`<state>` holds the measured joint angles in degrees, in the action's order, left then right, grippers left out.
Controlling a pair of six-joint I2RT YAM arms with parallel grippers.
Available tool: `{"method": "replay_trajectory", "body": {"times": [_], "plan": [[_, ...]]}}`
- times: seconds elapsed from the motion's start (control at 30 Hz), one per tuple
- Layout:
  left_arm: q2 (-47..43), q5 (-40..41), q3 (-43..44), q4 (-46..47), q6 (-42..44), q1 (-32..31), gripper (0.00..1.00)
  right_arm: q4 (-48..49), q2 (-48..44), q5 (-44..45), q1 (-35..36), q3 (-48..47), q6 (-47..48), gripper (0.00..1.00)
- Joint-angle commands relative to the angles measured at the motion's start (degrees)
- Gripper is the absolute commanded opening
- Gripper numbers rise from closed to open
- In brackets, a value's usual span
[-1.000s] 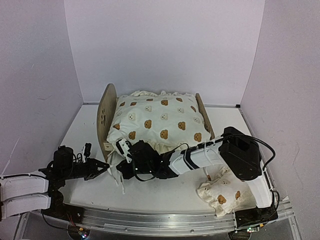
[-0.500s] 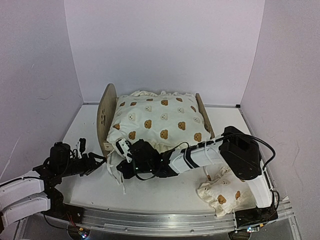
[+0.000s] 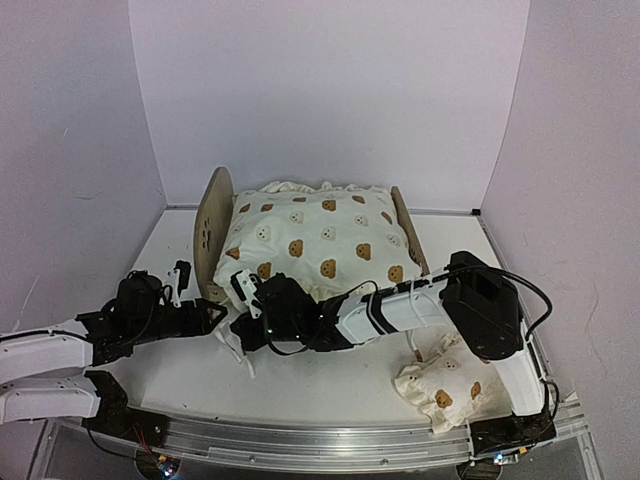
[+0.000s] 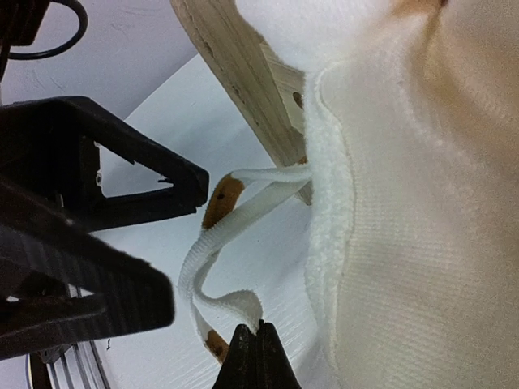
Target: Set up the pet bed
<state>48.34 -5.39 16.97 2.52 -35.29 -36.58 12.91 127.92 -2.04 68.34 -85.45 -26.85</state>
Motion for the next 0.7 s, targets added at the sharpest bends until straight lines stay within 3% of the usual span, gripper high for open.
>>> {"method": "replay_trajectory", "body": {"times": [0.0, 0.23, 0.53, 0.67], "plan": [[2.18, 8.76, 2.83, 1.89, 2.44, -0.25, 0.64, 3.10, 0.04, 2.03, -0.04, -3.26, -0.08, 0.00], [9.26, 12.08, 3.78, 4.17, 1.12, -0.25, 0.55, 4.43, 0.45, 1.97, -0.04, -3.60, -0.51, 0.00], [4.78, 13.23, 0.69, 7.19, 0.97, -0.25, 0.15, 3.38, 1.81, 3.09, -0.78, -4.74, -3.70, 0.00], [0.03, 11.13, -2.84, 9.31, 1.01, -0.25, 0.07, 2.91, 4.66, 4.12, -1.39, -8.60, -4.84, 0.00]]}}
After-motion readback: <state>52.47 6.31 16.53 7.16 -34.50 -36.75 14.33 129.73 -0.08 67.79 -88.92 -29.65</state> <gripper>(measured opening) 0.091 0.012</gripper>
